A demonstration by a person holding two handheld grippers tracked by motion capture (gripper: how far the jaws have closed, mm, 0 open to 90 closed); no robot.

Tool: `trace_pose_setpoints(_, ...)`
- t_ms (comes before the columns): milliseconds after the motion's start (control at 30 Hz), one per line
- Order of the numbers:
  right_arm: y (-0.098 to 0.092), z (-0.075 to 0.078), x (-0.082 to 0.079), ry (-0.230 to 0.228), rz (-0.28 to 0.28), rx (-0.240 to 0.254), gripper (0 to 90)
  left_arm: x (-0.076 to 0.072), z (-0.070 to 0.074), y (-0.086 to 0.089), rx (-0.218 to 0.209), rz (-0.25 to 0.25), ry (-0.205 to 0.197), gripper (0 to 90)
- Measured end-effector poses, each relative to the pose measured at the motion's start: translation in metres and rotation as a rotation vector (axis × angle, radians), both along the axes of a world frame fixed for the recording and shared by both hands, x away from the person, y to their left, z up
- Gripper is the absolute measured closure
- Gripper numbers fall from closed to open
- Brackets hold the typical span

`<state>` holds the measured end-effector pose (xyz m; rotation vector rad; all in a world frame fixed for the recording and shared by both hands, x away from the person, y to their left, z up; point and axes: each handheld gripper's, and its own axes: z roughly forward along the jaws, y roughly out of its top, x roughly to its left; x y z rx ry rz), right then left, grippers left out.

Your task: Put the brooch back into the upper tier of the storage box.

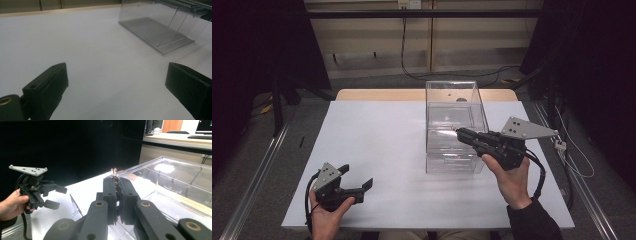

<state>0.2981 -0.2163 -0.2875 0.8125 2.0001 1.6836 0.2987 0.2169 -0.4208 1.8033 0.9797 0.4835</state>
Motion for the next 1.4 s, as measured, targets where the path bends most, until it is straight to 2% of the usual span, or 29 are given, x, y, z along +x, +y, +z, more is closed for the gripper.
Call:
trace_pose_setpoints(200,-0.0018,-0.0040,0.0024,0.010,-0.026,-0.010,85.4,0.0001,-0.0005,-0.0007,-0.004,-0.004,-0.001,4.4)
trace_pose_setpoints(1000,-0.0031,-0.0068,0.0055,0.048,-0.040,-0.043,84.0,0.0004,-0.0006,-0.0006,-0.007,-0.005,0.002,4.4)
trace_pose_setpoints(1067,-0.0034,-0.0069,0.0056,0.049,-0.040,-0.040,82.4,0.0004,-0.0006,-0.0006,-0.006,-0.006,0.001,4.4)
trace_pose_setpoints(1167,-0.0038,-0.0070,0.0061,0.054,-0.050,-0.039,72.9,0.0003,-0.0006,-0.0006,-0.006,-0.006,0.001,4.4)
trace_pose_setpoints(1233,-0.0037,-0.0069,0.0061,0.054,-0.049,-0.035,70.8,0.0003,-0.0006,-0.0006,-0.006,-0.005,0.001,4.4)
trace_pose_setpoints(1300,-0.0032,-0.0059,0.0056,0.045,-0.042,-0.034,64.8,0.0002,-0.0005,-0.0006,-0.006,-0.005,0.000,4.4)
trace_pose_setpoints(1367,-0.0030,-0.0054,0.0052,0.045,-0.041,-0.035,63.1,0.0002,-0.0004,-0.0005,-0.004,-0.004,0.003,4.4)
trace_pose_setpoints(1400,-0.0027,-0.0048,0.0049,0.034,-0.044,-0.036,59.0,0.0003,-0.0006,-0.0006,-0.007,-0.005,0.001,4.4)
